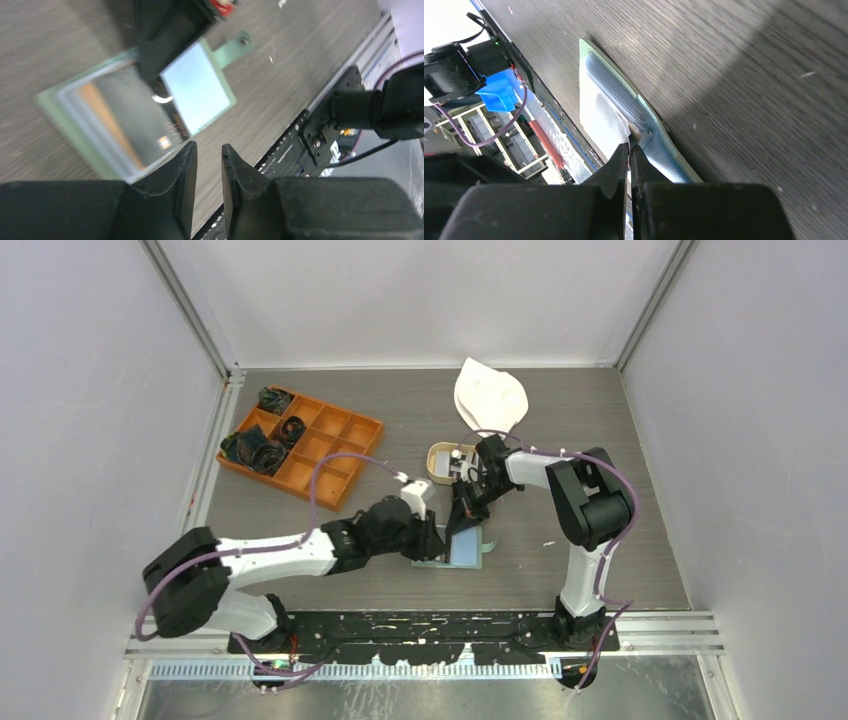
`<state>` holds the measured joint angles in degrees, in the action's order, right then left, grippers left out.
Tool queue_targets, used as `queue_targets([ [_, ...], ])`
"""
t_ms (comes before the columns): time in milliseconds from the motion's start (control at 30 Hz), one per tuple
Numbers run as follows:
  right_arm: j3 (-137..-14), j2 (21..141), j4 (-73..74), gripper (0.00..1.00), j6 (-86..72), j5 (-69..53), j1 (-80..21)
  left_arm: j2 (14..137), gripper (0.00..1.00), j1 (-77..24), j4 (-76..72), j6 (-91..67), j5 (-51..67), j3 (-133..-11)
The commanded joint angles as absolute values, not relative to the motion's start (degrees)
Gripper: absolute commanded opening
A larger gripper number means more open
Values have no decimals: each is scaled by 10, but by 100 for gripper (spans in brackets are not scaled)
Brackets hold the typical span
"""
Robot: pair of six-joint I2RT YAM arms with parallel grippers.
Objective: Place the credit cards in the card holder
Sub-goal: Insert the credit card into the card holder.
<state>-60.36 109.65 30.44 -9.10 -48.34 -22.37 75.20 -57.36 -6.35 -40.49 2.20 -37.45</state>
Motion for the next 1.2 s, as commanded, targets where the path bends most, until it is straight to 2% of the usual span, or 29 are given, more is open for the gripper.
queue_targets([
  [0,-613,1104,295,7,-88,-442,-227,833,21,-629,-100,-401,7,-450],
  [100,-614,1104,295,7,-89,-442,-227,892,17,-653,-66,-388,-35,-501],
  [267,-615,1104,296,7,-89,-440,-226,969,17,-671,-9,-372,-90,-569],
  [433,-616,1105,298,8,-89,-441,-226,993,17,-674,31,-361,-133,-593],
  [667,-617,1105,300,9,-87,-441,-226,1007,26,-670,46,-350,-172,-590],
  [867,-624,1096,310,14,-78,-441,-226,1017,29,-656,48,-353,-182,-582],
  [1167,-639,1062,340,33,-39,-425,-218,999,29,-650,66,-341,-211,-578],
])
